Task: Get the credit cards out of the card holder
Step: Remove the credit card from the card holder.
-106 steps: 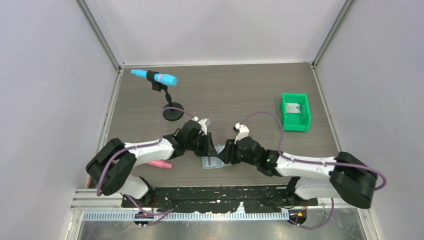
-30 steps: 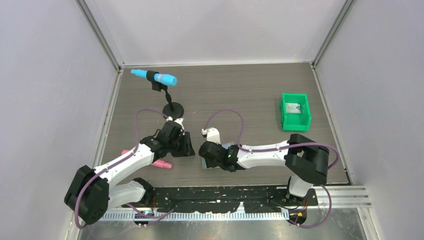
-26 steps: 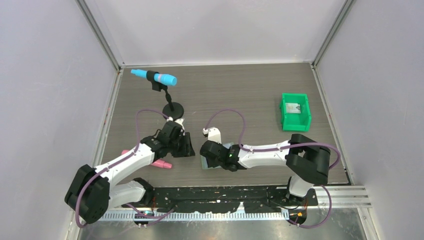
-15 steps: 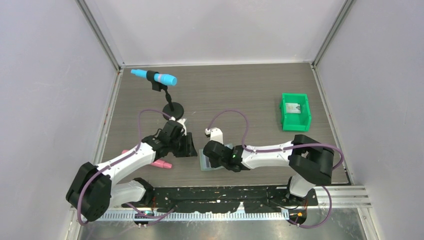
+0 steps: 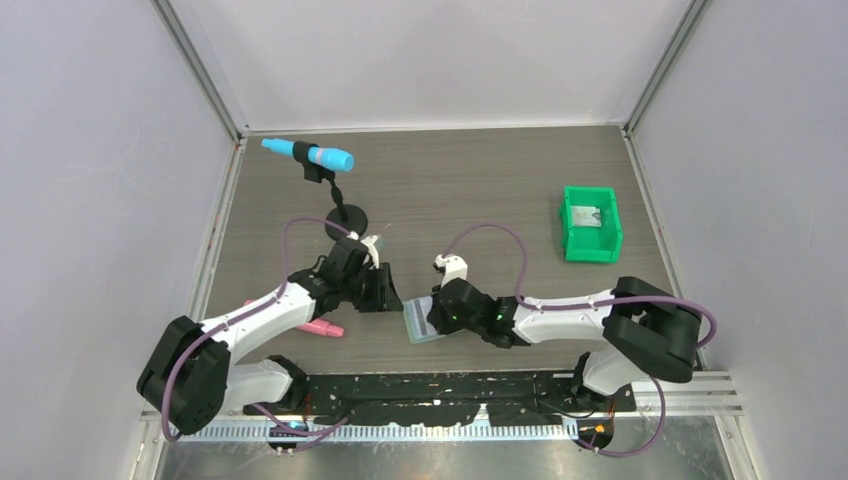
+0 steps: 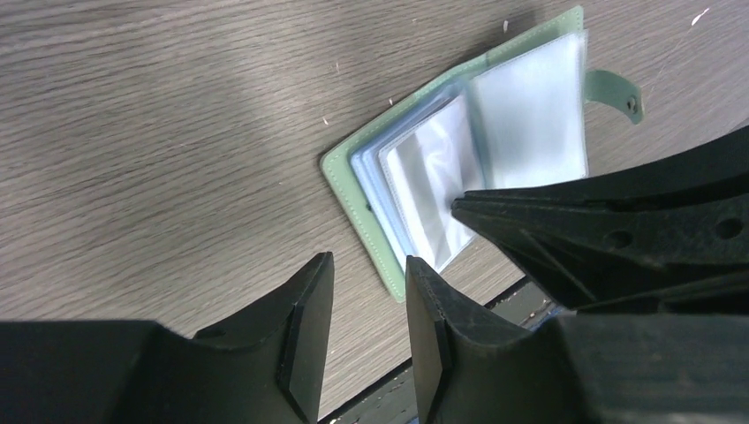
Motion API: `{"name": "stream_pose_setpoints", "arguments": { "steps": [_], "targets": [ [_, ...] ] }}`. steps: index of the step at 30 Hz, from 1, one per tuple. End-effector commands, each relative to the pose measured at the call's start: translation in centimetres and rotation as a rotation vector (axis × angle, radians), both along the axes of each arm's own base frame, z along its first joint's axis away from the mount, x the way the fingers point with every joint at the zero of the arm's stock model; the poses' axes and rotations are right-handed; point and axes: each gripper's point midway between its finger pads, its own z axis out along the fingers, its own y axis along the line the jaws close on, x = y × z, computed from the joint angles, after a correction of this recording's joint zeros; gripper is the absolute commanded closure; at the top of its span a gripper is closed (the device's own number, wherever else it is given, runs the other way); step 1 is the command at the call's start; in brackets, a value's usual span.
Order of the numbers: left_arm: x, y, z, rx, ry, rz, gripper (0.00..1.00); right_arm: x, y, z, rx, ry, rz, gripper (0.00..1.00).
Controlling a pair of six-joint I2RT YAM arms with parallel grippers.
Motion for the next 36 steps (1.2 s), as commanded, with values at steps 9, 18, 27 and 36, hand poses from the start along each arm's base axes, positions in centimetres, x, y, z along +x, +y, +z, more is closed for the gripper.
{"name": "stream_pose_setpoints", "arguments": {
  "steps": [9, 18, 27, 36],
  "targets": [
    [1.8, -2.9, 1.1, -0.114, -0.019, -0.029, 0.65, 0.7, 1.3, 5.2, 0.356, -0.049, 0.067, 0.95],
    [2.3, -4.4, 1.4, -0.175, 0.008, -0.041, 0.70, 0.4, 0.8, 5.2, 0.389, -0.033, 0.080, 0.95],
    [1.0, -7.0, 2.6, -0.315, 0.076, -0.115, 0.70, 0.6, 0.3, 5.1, 0.368, -0.025, 0.062, 0.78],
    [0.1, -10.1, 3.1, -0.364, 0.099, -0.194, 0.70, 1.8, -4.8, 5.4, 0.184, -0.051, -0.113, 0.55]
  ]
}}
